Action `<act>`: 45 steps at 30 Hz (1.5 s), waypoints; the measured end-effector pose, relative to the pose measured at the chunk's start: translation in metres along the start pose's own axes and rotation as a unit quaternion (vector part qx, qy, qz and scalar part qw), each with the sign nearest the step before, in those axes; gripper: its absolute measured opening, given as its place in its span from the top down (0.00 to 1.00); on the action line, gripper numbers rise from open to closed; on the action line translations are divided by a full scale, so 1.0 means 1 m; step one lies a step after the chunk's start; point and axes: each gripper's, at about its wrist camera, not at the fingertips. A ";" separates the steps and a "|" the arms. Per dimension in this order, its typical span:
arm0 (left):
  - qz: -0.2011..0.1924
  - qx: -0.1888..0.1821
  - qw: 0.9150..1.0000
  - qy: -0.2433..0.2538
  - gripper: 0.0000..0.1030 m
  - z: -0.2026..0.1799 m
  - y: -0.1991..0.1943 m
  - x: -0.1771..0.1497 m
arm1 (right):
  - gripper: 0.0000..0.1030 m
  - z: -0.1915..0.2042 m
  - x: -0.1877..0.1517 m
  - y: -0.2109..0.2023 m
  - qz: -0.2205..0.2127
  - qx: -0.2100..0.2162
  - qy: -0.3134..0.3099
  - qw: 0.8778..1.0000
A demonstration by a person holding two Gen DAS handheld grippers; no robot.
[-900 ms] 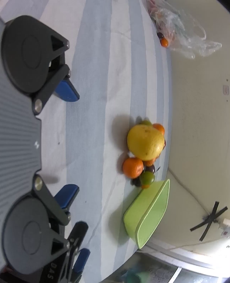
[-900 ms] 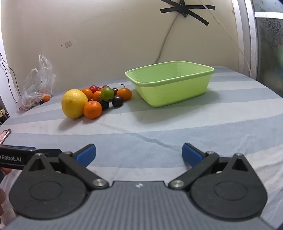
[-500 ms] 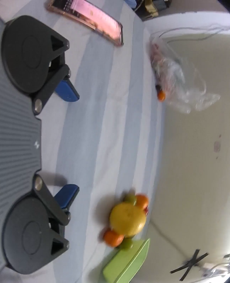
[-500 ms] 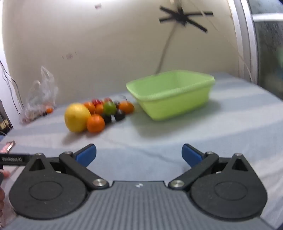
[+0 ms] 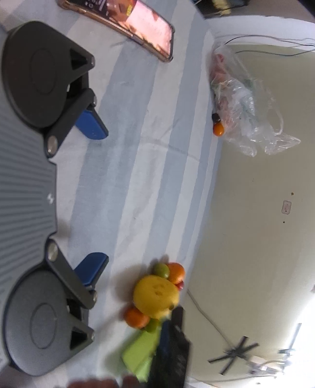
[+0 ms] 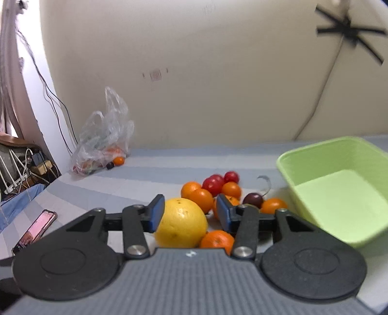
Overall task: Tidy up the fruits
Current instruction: 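Move the left tool toward the yellow grapefruit in the fruit pile, then close the left tool fingers around the yellow grapefruit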
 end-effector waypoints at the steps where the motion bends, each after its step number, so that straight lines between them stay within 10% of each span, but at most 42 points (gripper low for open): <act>1: -0.002 -0.013 1.000 -0.010 0.00 0.005 0.000 0.002 | 0.52 -0.002 0.004 0.006 0.013 0.004 0.005 1.000; 5: 0.002 -0.086 0.994 -0.069 0.00 0.029 0.007 0.024 | 0.50 0.004 0.007 0.012 0.054 0.070 0.012 0.996; 11: -0.001 -0.152 0.983 -0.100 0.00 0.033 0.033 0.065 | 0.51 0.075 -0.011 -0.010 0.043 0.116 -0.160 0.979; 21: 0.040 -0.207 0.972 -0.105 0.06 0.019 0.066 0.063 | 0.28 0.108 -0.046 -0.036 0.010 0.101 -0.275 0.956; 30: 0.022 -0.192 0.980 -0.051 0.06 0.004 0.060 0.070 | 0.21 0.069 -0.037 -0.047 -0.012 0.062 -0.220 0.973; 37: 0.050 -0.227 0.970 -0.070 0.44 0.012 0.079 0.072 | 0.24 0.062 -0.024 0.021 0.060 0.064 -0.158 0.983; 45: 0.049 -0.229 0.971 -0.044 0.47 0.011 0.039 0.044 | 0.35 0.079 -0.037 0.011 0.046 0.062 -0.154 0.985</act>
Point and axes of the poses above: each gripper's, at about its wrist camera, not at the fingertips, and y roughly the way its jaws point, z to its left, x to its top, and after that the axes turned 5 degrees about z, right-handed
